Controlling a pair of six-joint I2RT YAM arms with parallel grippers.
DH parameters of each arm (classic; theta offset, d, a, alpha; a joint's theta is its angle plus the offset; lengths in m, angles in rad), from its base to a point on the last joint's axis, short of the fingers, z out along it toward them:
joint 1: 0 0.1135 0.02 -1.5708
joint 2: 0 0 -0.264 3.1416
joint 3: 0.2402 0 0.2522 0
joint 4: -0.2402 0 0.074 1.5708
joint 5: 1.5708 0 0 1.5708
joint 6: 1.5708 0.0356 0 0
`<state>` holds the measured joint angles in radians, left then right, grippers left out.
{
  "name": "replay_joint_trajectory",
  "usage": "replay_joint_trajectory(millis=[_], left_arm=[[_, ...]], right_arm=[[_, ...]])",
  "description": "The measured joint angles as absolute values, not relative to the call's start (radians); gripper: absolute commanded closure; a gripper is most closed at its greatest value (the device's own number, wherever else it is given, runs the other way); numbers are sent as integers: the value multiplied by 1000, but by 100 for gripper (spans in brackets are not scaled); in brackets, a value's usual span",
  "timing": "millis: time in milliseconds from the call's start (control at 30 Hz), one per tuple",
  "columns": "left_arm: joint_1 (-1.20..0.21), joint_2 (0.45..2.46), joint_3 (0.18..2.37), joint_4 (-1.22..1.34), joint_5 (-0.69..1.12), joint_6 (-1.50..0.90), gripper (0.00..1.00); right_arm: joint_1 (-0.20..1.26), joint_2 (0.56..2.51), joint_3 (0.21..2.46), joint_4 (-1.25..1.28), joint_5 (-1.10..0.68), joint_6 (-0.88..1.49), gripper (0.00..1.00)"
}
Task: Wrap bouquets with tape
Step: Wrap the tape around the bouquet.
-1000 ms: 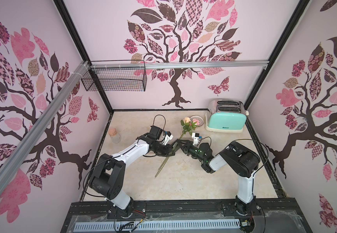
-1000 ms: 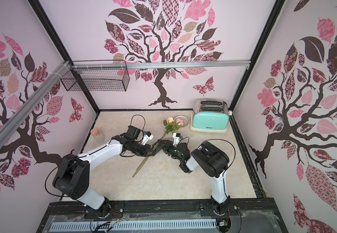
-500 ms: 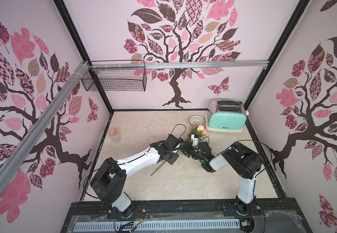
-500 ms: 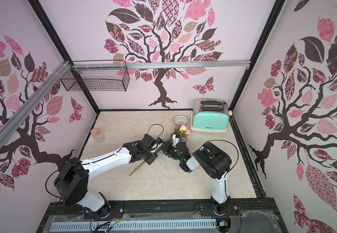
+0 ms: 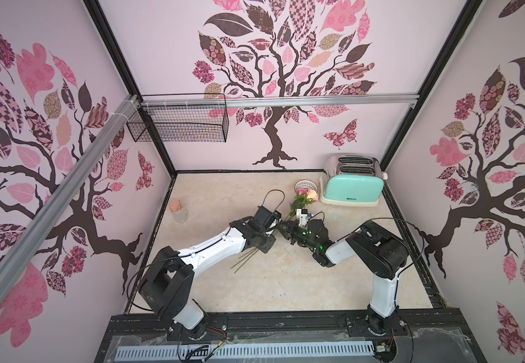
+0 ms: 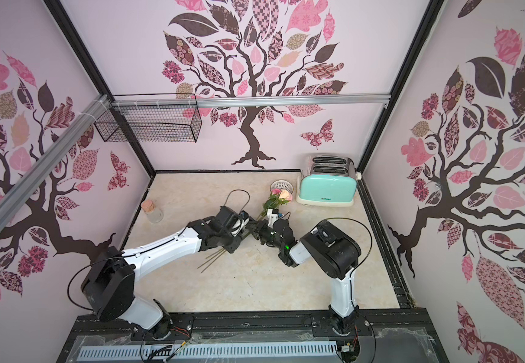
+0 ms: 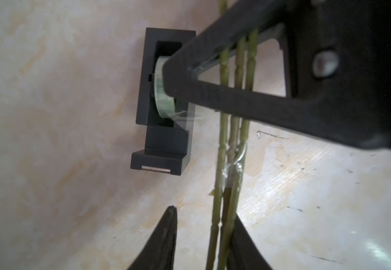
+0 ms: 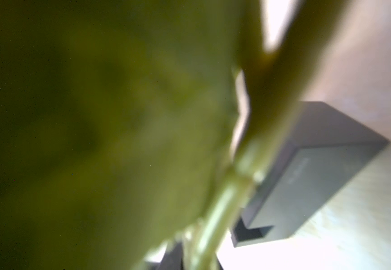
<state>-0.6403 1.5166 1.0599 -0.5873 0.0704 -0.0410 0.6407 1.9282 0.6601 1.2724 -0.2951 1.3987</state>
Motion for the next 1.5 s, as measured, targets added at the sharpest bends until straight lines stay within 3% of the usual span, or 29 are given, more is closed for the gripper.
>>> replay_joint_trajectory(millis=[200, 367, 467, 567, 667, 833, 1000, 1233, 1433, 1500], left_arm=[[-461, 1488, 1060, -543, 458, -189, 56], [-438, 1587, 1060, -527, 669, -257, 57], [-439, 1651, 1060, -524, 754, -288, 69], [-437, 1685, 1061, -521, 795, -300, 98], [-444, 1683, 1073, -526, 814, -279, 100], [-457, 1647, 1089, -562, 702, -232, 100], [-546, 1559, 1089, -598, 419, -130, 100], [-712, 1552, 1089, -614, 23, 4, 100], [-760, 1555, 1084, -615, -146, 69, 100], [-761, 1559, 1084, -611, -163, 76, 100]], right_arm=[[638, 1929, 653, 1309, -281, 1369, 100], [638, 1929, 651, 1317, -280, 1346, 100], [638, 1929, 647, 1322, -277, 1337, 100], [638, 1929, 645, 1322, -277, 1330, 100], [635, 1929, 638, 1315, -271, 1334, 88], [635, 1929, 638, 1310, -265, 1340, 62], [637, 1928, 640, 1285, -271, 1354, 59], [638, 1927, 667, 1182, -291, 1378, 65], [638, 1901, 678, 1148, -297, 1396, 98], [638, 1894, 684, 1151, -295, 1414, 100]])
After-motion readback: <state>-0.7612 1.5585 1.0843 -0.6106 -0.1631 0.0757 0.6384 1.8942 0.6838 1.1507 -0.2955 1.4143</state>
